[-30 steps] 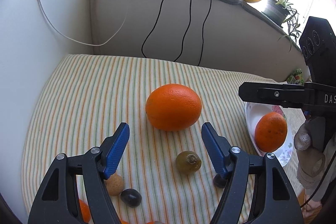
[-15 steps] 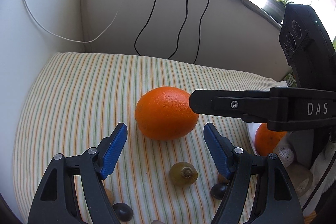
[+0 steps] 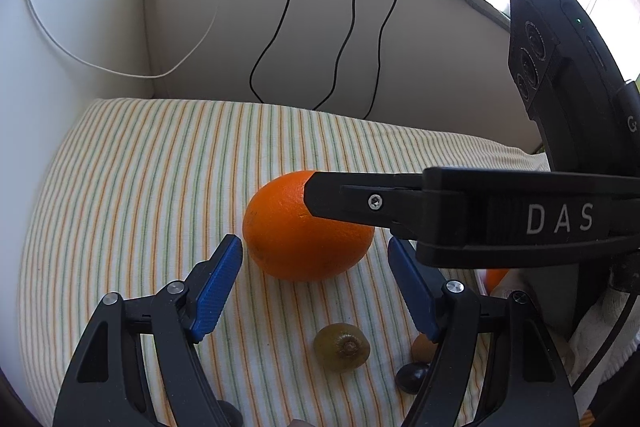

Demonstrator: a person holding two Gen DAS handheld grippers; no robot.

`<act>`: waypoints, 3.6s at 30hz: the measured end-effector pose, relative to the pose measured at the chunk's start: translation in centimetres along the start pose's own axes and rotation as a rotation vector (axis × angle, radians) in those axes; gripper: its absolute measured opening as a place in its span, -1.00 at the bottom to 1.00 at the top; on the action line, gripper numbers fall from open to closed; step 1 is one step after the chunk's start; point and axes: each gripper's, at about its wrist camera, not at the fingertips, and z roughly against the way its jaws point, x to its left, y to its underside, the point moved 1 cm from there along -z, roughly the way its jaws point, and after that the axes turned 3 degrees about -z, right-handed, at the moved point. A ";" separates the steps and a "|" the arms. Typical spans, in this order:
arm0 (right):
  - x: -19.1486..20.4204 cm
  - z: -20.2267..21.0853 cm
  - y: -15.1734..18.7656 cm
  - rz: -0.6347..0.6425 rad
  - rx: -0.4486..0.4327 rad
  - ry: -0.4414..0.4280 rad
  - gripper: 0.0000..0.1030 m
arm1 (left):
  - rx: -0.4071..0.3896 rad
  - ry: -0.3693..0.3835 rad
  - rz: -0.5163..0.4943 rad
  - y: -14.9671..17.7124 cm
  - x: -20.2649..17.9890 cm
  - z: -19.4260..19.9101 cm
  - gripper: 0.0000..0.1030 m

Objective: Organize fruits
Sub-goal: 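Move the right gripper to the smooth oval orange and grasp it, then lower the oval orange beside the first orange on the plate, open right gripper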

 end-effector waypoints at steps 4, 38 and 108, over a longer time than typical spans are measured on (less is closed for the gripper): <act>0.0 -0.5 0.0 0.009 0.006 0.006 0.70 | 0.002 0.004 0.011 -0.1 0.2 -0.2 0.47; -0.1 4.0 1.2 0.004 -0.045 -0.070 0.35 | -0.088 -0.032 -0.054 -0.1 -3.4 3.5 0.29; -16.5 21.4 9.4 -0.155 -0.230 0.139 0.29 | -0.047 0.148 -0.327 2.1 -23.3 0.9 0.25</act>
